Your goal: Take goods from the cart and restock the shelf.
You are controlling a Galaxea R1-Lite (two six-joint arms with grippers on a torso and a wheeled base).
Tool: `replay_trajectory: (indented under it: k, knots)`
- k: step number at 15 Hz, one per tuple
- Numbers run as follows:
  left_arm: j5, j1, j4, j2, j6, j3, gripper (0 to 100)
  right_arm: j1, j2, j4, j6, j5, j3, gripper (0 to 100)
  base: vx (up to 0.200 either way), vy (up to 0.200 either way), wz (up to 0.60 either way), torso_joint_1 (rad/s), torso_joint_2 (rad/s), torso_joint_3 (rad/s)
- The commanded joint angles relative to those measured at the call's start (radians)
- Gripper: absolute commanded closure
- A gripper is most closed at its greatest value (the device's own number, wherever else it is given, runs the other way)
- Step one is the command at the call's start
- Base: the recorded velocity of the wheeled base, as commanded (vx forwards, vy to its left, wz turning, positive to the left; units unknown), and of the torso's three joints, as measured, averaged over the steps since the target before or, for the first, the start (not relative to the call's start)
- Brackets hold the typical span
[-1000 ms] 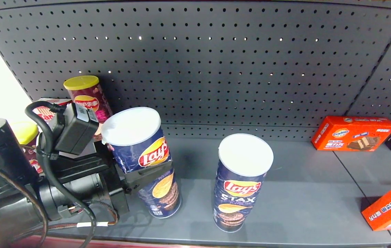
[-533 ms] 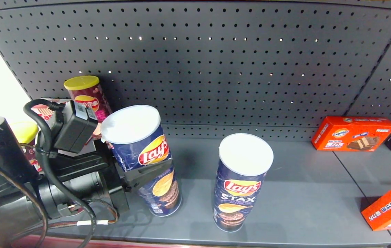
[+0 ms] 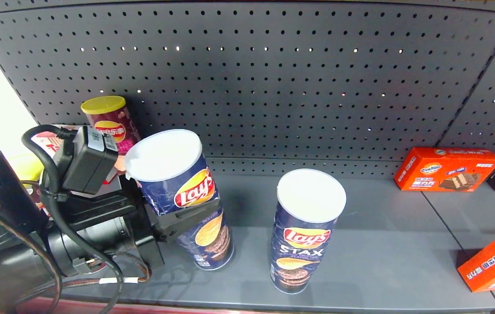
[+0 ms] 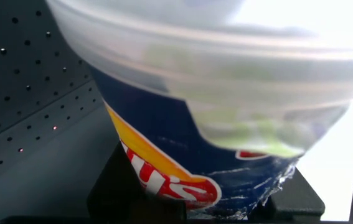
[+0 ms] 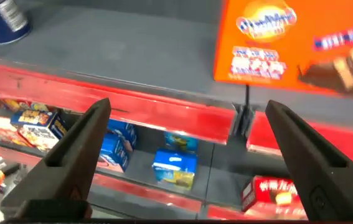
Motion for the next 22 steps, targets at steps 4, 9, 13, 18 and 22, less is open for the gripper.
replay_trajectory:
  k: [4,9,13,18,22]
  knots:
    - [0.005,-0.003,-0.001,0.0,-0.023,-0.002,100,-0.001,0.006,0.008,0.028,-0.023,0.0,0,0.0,0.0,0.0,0.0,0.0,0.0]
    - [0.021,0.006,0.002,-0.006,-0.05,-0.038,100,-0.001,0.006,0.008,0.028,-0.023,0.0,0,0.0,0.0,0.0,0.0,0.0,0.0]
    - [0.01,-0.024,0.097,0.008,-0.047,-0.135,100,-0.001,0.006,0.008,0.028,-0.023,0.0,0,0.0,0.0,0.0,0.0,0.0,0.0]
    - [0.002,-0.001,0.165,0.08,-0.049,-0.273,100,0.0,0.006,0.01,0.028,-0.023,0.0,0,0.0,0.0,0.0,0.0,0.0,0.0]
    - [0.005,0.002,0.212,0.178,-0.024,-0.39,100,-0.001,0.006,0.01,0.028,-0.023,0.0,0,0.0,0.0,0.0,0.0,0.0,0.0]
